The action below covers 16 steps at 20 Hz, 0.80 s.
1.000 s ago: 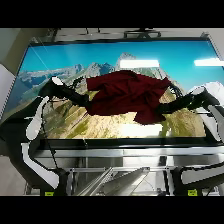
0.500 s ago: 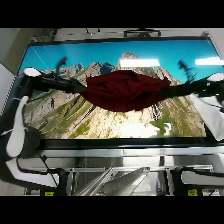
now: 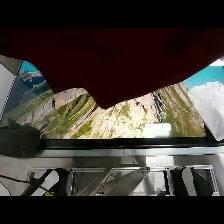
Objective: Fold the shirts.
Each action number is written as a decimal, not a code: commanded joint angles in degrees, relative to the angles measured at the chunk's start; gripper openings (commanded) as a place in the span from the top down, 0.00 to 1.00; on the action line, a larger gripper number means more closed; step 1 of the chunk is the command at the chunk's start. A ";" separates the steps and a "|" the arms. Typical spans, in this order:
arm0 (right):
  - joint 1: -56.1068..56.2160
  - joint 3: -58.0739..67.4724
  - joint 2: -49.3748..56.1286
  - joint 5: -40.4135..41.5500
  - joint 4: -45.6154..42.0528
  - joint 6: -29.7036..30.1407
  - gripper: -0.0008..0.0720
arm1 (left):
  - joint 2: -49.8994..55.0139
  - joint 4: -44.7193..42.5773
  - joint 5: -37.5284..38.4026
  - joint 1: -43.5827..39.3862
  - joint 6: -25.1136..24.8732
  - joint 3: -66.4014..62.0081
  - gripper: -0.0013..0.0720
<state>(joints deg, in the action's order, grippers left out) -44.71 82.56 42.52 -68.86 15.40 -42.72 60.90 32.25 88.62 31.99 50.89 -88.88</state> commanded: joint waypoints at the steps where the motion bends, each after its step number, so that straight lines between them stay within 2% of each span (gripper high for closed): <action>1: -5.03 0.57 -8.31 8.83 3.52 5.05 0.95 | -6.95 4.70 -2.69 12.00 0.55 -0.24 0.96; 3: -2.51 0.24 -7.63 5.79 -1.75 4.52 0.95 | -8.57 -4.20 -5.75 13.00 0.52 2.27 0.96; 4: -0.04 -0.68 -6.40 4.44 -4.63 4.37 0.95 | -8.57 -9.22 -7.37 10.67 -0.68 3.65 0.96; 6: 7.21 -3.91 -2.71 3.93 -8.57 4.98 0.95 | -6.16 -18.03 -11.08 1.40 -3.98 6.56 0.96; 8: 19.28 -8.26 3.50 6.36 -15.34 7.76 0.95 | -1.51 -28.02 -15.47 -8.28 -5.62 8.31 0.96; 9: 25.11 -10.19 7.28 10.40 -19.67 9.29 0.95 | 1.75 -34.47 -19.65 -13.00 -5.70 9.09 0.96; 11: 34.62 -11.98 17.18 24.15 -29.27 12.39 0.95 | 9.11 -44.85 -29.57 -19.89 -6.23 10.23 0.96; 13: 39.78 -11.91 28.00 35.67 -32.50 12.98 0.94 | 17.25 -51.36 -35.52 -23.37 -6.54 10.08 0.96; 14: 40.98 -11.41 33.38 39.12 -31.54 12.96 0.78 | 21.68 -52.48 -36.68 -24.13 -6.73 9.46 0.96; 15: 41.53 -10.54 38.07 41.09 -29.66 12.94 0.52 | 25.75 -52.13 -36.30 -24.39 -8.09 8.41 0.96; 16: 41.46 -9.64 41.90 41.22 -27.56 12.83 0.46 | 29.62 -52.19 -35.54 -24.30 -8.26 6.67 0.95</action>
<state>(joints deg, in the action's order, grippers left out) -7.57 72.05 72.23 -37.50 -11.64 -30.94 80.31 -13.65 57.39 10.66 44.27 -80.27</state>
